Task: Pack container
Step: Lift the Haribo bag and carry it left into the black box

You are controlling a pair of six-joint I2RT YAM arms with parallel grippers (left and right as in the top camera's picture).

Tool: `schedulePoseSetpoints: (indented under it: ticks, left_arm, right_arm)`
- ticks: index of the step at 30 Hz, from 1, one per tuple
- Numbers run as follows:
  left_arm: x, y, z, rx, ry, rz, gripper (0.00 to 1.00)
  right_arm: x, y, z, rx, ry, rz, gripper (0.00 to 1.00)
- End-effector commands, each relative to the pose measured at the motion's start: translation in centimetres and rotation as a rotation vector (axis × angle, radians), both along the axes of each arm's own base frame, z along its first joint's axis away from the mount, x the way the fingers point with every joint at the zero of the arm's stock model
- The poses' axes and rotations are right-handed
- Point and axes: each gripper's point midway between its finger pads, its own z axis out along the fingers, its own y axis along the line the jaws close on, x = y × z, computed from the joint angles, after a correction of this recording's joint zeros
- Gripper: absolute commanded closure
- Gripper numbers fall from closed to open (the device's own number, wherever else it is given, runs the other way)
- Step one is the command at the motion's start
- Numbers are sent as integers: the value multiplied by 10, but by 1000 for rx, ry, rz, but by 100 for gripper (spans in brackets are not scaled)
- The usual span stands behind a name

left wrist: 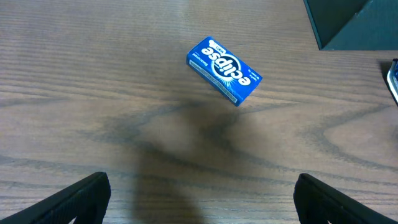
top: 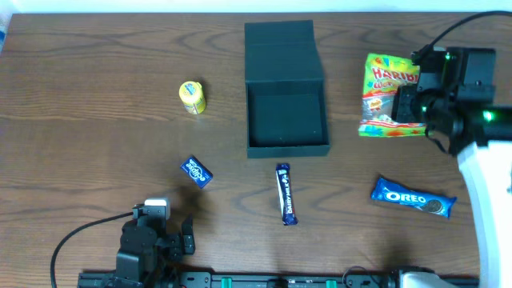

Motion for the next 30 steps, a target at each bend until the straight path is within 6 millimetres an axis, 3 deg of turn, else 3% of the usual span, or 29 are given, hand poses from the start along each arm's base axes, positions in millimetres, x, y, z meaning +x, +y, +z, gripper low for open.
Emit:
schedulePoseSetpoints:
  ticks: [1, 5, 10, 18, 22, 24, 30]
  left_arm:
    - [-11, 8, -15, 27, 66, 33, 5]
    - [-11, 8, -15, 27, 66, 33, 5]
    - [-11, 8, -15, 27, 66, 33, 5]
    - [-11, 8, -15, 27, 66, 33, 5]
    - [-11, 8, -15, 27, 66, 33, 5]
    - [-11, 8, -15, 27, 66, 33, 5]
    - [-11, 8, -15, 27, 66, 33, 5]
  right_arm:
    - [-14, 35, 29, 117, -54, 20, 98]
    - [-27, 76, 37, 150, -61, 111, 99]
    - [-34, 117, 30, 192, -19, 179, 98]
    - [-5, 154, 7, 238, 34, 213, 98]
    - [17, 169, -13, 253, 91, 233, 98]
    - [30, 176, -33, 243, 138, 229, 98]
    - [46, 182, -79, 211, 229, 225, 99]
